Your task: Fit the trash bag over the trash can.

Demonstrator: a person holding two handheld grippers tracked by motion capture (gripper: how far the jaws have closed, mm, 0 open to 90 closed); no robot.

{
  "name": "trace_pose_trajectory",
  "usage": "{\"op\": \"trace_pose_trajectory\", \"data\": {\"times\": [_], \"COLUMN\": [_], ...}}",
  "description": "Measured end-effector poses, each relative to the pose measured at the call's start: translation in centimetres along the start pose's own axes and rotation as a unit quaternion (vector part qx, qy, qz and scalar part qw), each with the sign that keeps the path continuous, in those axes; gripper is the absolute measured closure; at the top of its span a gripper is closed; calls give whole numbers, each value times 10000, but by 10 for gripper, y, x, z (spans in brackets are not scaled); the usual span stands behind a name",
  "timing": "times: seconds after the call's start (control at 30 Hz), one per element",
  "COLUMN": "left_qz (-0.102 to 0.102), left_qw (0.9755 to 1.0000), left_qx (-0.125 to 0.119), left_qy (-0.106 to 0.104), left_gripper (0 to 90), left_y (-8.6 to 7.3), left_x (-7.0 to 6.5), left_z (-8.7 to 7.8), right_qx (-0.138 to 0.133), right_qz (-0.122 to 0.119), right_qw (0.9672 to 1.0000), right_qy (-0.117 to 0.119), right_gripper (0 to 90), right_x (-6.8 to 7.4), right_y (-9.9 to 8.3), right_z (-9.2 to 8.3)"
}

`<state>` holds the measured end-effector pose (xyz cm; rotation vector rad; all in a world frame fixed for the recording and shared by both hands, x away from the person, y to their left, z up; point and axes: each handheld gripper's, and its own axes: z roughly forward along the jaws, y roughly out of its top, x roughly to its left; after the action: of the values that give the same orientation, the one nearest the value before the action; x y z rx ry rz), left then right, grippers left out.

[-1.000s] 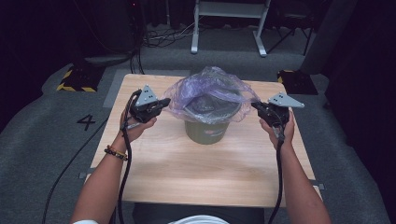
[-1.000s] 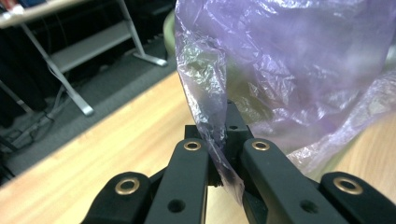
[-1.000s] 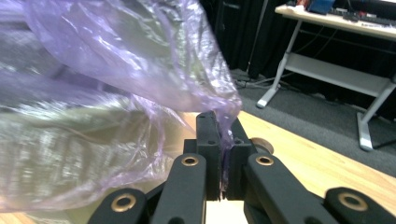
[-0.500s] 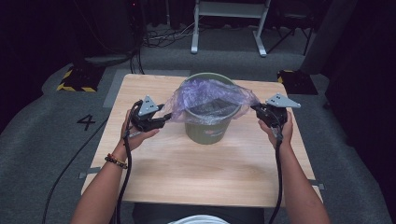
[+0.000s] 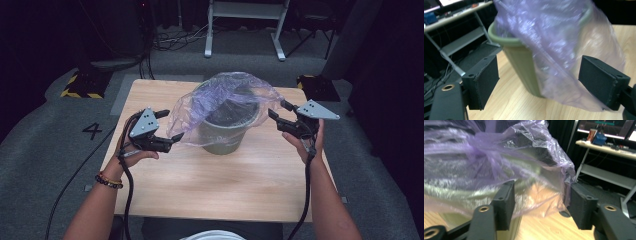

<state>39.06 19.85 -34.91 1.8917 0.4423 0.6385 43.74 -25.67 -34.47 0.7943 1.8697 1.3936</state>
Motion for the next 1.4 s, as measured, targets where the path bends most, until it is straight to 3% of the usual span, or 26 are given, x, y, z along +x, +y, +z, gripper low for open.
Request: {"op": "trace_pose_trajectory", "data": {"times": [0.2,0.33,0.47,0.5,0.57,0.6,0.67,0.73,0.77,0.8,0.83,0.87,0.93,1.0,1.07,1.1,1.13,1.4], "left_qz": [-69,-121,-205,-285,-301,-319,-303,-248,-140,-140,-55,18,13,-96,-387,-387,-536,-698], "left_qw": [9993,9991,9994,9992,9991,9986,9989,9983,9984,9984,9975,9963,9957,9939,9914,9914,9907,9878], "left_qx": [-376,-407,-193,-51,-2,79,126,251,345,345,441,604,668,838,989,989,1003,1154], "left_qy": [-19,47,187,266,298,410,345,472,417,417,556,618,640,705,765,765,751,780], "left_gripper": [159,172,247,298,327,394,425,500,629,655,655,767,815,867,891,892,893,898], "left_y": [24,36,44,46,47,48,48,48,48,48,48,46,44,40,31,31,26,13], "left_x": [4,11,26,34,38,44,48,52,54,54,55,57,58,62,71,71,76,86], "left_z": [-10,-9,3,11,14,22,26,33,40,40,44,51,54,59,65,65,68,83], "right_qx": [-210,-267,-328,-342,-343,-353,-321,-311,-313,-298,-298,-245,-200,-24,155,155,296,721], "right_qz": [-7,0,65,63,70,128,131,154,177,194,194,259,315,405,518,518,550,636], "right_qw": [9997,9996,9992,9991,9991,9989,9991,9988,9988,9988,9988,9990,9989,9991,9985,9985,9980,9951], "right_qy": [90,131,196,261,251,285,241,332,324,330,330,287,287,130,81,81,36,-234], "right_gripper": [315,304,317,379,403,518,555,623,727,766,766,839,861,882,896,896,898,900], "right_x": [-1,-2,-4,-5,-6,-8,-9,-10,-11,-11,-11,-13,-14,-16,-18,-18,-19,-26], "right_y": [13,18,23,25,25,27,28,29,31,31,31,32,32,31,27,27,24,14], "right_z": [-3,-2,-1,0,0,2,4,7,10,12,12,15,17,23,29,29,34,54]}}
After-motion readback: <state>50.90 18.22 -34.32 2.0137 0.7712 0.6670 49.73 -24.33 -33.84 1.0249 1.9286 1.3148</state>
